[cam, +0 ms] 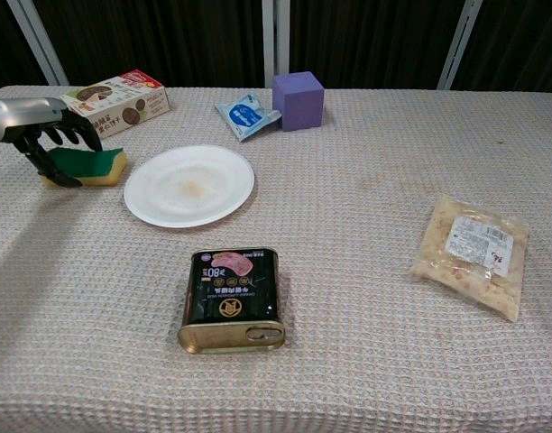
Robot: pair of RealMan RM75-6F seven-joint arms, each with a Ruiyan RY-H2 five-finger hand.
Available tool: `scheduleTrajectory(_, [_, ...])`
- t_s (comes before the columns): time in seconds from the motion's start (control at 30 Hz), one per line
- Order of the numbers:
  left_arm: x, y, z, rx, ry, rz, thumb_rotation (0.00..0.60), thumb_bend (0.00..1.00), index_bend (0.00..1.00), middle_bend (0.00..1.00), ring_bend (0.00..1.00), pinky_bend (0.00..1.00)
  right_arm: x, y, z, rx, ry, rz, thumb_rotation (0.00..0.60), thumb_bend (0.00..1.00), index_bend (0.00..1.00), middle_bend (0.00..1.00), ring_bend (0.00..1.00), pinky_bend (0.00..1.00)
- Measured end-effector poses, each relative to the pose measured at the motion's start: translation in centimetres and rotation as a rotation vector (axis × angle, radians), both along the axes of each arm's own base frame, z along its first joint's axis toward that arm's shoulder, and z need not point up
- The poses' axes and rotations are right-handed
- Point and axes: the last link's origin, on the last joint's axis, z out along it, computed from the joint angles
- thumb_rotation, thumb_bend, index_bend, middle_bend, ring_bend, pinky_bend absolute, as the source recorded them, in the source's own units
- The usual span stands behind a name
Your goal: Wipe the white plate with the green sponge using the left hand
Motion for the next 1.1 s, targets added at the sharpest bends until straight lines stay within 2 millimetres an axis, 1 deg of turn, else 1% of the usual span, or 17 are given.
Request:
scheduleTrajectory(0.2, [0.0,0.2,-0.3,0.011,-0.001,-0.005,0.600,0.23,0.37,0.29,0.24,0.24,0.0,0.0,-0.1,0.002,0.000,0.001,0.600,0.19,0.05,0.07,0.00,0.00])
scheduleTrajectory(0.33, [0.0,0.7,-0.1,0.036,-0.009,-0.010,0.600,0.27,0.44,0.37,0.30,0.28,0.0,0.1,0.0,-0.002,0.003,-0.001,0.600,0.19,0.05,0.07,0.00,0.00])
scheduleTrajectory(0.43, [0.1,1.0,0.0,0.052,-0.001,-0.025,0.600,0.32,0.52,0.46,0.38,0.35,-0.1,0.1,0.0,-0.001,0.004,-0.006,0.600,0.19,0.05,0.07,0.00,0.00])
scheduleTrajectory(0.5, [0.1,1.1,0.1,0.054,0.009,-0.040,0.600,0.35,0.55,0.50,0.42,0.40,-0.1,0.1,0.0,0.000,0.005,-0.008,0.600,0.19,0.05,0.07,0.00,0.00])
scheduleTrajectory(0.67, [0.7,1.3,1.0,0.054,0.061,-0.104,0.600,0.38,0.61,0.56,0.48,0.48,0.0,0.1,0.0,0.000,0.007,-0.007,0.600,0.19,0.05,0.07,0.00,0.00])
scheduleTrajectory(0.77, [1.7,1.0,1.6,0.055,0.100,-0.167,0.600,0.40,0.63,0.58,0.51,0.53,0.1,0.1,-0.1,0.003,0.008,-0.007,0.600,0.19,0.05,0.07,0.00,0.00])
scheduleTrajectory(0.83, [2.7,0.8,1.8,0.048,0.135,-0.219,0.600,0.41,0.64,0.59,0.54,0.55,0.1,0.0,-0.3,0.008,0.009,-0.006,0.600,0.19,0.05,0.07,0.00,0.00])
scheduleTrajectory(0.9, [3.8,0.5,1.9,0.039,0.176,-0.276,0.600,0.42,0.65,0.61,0.57,0.60,0.1,-0.1,-0.4,0.011,0.009,-0.006,0.600,0.19,0.05,0.07,0.00,0.00])
scheduleTrajectory(1.0, [5.8,0.2,1.5,0.020,0.239,-0.362,0.600,0.45,0.65,0.62,0.59,0.67,0.0,-0.1,-0.4,0.011,0.010,-0.010,0.600,0.19,0.05,0.07,0.00,0.00])
scheduleTrajectory(1.1, [7.9,0.0,0.7,-0.004,0.309,-0.447,0.600,0.47,0.66,0.63,0.61,0.70,-0.1,0.0,-0.3,0.009,0.011,-0.017,0.600,0.19,0.05,0.07,0.00,0.00])
